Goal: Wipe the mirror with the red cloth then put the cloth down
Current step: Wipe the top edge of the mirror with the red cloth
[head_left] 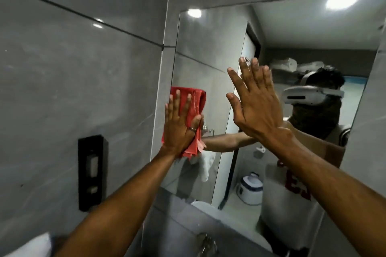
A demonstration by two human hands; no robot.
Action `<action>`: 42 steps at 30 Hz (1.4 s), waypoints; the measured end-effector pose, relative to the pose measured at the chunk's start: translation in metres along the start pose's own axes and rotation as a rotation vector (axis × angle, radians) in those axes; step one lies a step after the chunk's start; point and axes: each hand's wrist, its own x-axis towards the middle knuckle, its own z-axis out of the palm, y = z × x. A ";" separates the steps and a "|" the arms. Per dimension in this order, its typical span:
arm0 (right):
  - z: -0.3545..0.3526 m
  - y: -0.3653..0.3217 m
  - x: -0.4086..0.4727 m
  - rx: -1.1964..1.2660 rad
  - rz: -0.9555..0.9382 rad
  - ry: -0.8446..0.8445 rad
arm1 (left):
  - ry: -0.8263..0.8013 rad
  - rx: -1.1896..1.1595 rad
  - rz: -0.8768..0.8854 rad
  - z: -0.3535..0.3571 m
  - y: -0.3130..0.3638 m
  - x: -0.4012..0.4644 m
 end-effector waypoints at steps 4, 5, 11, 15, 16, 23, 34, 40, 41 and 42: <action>0.018 -0.020 -0.046 0.020 -0.022 -0.003 | -0.055 0.012 -0.082 0.022 -0.018 -0.095; 0.021 -0.022 -0.055 0.021 -0.036 -0.005 | -0.073 0.011 -0.099 0.025 -0.021 -0.111; 0.033 -0.022 -0.124 0.019 -0.104 -0.029 | -0.121 -0.018 -0.280 0.028 -0.026 -0.169; 0.021 -0.009 -0.157 0.028 -0.135 -0.018 | -0.036 -0.046 -0.355 0.032 -0.017 -0.173; 0.019 -0.008 -0.159 0.030 -0.142 -0.006 | -0.010 -0.053 -0.381 0.031 -0.020 -0.173; -0.024 0.031 -0.214 0.005 -0.070 -0.068 | 0.023 -0.040 -0.299 0.060 0.074 -0.205; -0.088 0.068 -0.256 -0.097 -0.005 -0.086 | -0.032 -0.085 -0.001 0.097 0.266 -0.259; -0.107 0.090 -0.241 -0.148 0.004 -0.060 | -0.024 -0.101 -0.055 0.070 0.221 -0.177; -0.109 0.091 -0.237 -0.149 0.012 -0.053 | 0.010 -0.100 -0.147 0.063 0.210 -0.150; -0.110 0.092 -0.232 -0.151 0.017 -0.054 | 0.040 -0.100 -0.242 0.056 0.204 -0.122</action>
